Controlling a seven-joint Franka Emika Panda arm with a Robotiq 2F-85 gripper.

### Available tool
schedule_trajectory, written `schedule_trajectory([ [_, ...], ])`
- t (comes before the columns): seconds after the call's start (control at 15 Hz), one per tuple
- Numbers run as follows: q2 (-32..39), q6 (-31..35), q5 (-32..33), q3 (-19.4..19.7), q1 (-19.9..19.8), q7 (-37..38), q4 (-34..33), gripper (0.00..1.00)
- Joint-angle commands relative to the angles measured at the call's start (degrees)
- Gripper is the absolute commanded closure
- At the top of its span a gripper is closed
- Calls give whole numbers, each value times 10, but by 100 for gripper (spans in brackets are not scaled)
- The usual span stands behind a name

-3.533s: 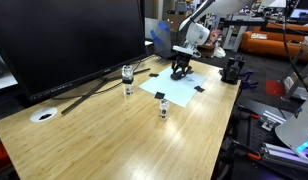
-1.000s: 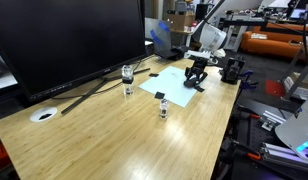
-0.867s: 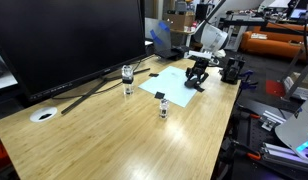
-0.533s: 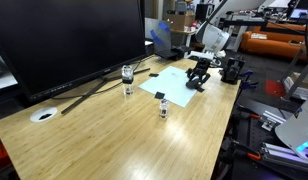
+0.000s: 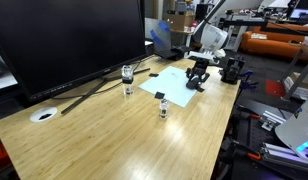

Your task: Use the whiteboard eraser to clean the whiteboard

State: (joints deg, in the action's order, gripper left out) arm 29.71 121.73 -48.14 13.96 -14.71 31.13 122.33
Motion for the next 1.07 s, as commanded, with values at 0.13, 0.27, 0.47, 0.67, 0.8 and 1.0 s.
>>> schedule_trajectory([
  [0.13, 33, 66, 76, 5, 42, 28, -72, 70],
  [0.27, 48, 89, 100, 3, 46, 43, -115, 70],
  [0.47, 76, 92, 113, -10, 35, 49, -177, 70],
  [0.67, 100, 74, 114, -24, 26, 39, -235, 70],
  [0.8, 117, 64, 101, -39, 15, 30, -274, 70],
  [1.0, 140, 52, 83, -62, -6, 16, -327, 70],
])
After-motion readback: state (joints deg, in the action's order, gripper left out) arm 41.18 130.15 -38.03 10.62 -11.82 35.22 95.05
